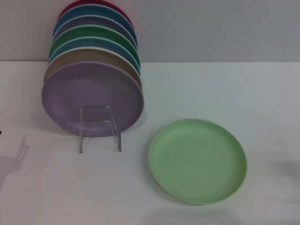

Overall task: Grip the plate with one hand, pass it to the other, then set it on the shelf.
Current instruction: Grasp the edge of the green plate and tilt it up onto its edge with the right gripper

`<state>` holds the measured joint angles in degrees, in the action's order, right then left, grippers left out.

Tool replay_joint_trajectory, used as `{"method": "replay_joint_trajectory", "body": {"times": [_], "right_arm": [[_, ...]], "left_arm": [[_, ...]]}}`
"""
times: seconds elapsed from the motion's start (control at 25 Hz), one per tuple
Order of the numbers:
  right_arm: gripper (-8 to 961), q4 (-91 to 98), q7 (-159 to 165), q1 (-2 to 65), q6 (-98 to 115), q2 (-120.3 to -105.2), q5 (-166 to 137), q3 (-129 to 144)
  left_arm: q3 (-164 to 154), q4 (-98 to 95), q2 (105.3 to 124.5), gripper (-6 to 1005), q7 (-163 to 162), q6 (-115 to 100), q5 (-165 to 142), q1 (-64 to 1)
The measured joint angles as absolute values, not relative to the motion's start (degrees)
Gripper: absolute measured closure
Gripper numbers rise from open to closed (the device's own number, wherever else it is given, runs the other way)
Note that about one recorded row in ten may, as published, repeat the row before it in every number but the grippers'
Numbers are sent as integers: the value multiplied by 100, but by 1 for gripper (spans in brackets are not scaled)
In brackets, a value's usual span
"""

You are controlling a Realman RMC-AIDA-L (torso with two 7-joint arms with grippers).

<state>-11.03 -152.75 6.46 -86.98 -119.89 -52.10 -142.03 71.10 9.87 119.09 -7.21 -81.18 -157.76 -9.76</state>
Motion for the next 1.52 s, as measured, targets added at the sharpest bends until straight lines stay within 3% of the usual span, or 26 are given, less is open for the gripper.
{"method": "replay_joint_trajectory", "body": {"times": [0.48,0.76,1.04,1.52], "right_arm": [[116,-1099,-15274,648,-8751,-11988,-5195,-14203],[118,-1625,-14396,480,-10071,-11989,-5200,-14202],[120,-3335,-11632,536,-9578,-11934,-5475,-14190],[122,-7821,-6641,644,-7298,-11928,-9395,-12719]], "left_arm": [[7107,1030,11909,187,-721,-8171,-15776,-964],[7045,1046,11909,187,-669,-8800,-15813,-930],[7007,1046,11908,186,-664,-8922,-15803,-985],[6932,1046,11909,186,-661,-8888,-15790,-1101]]}}
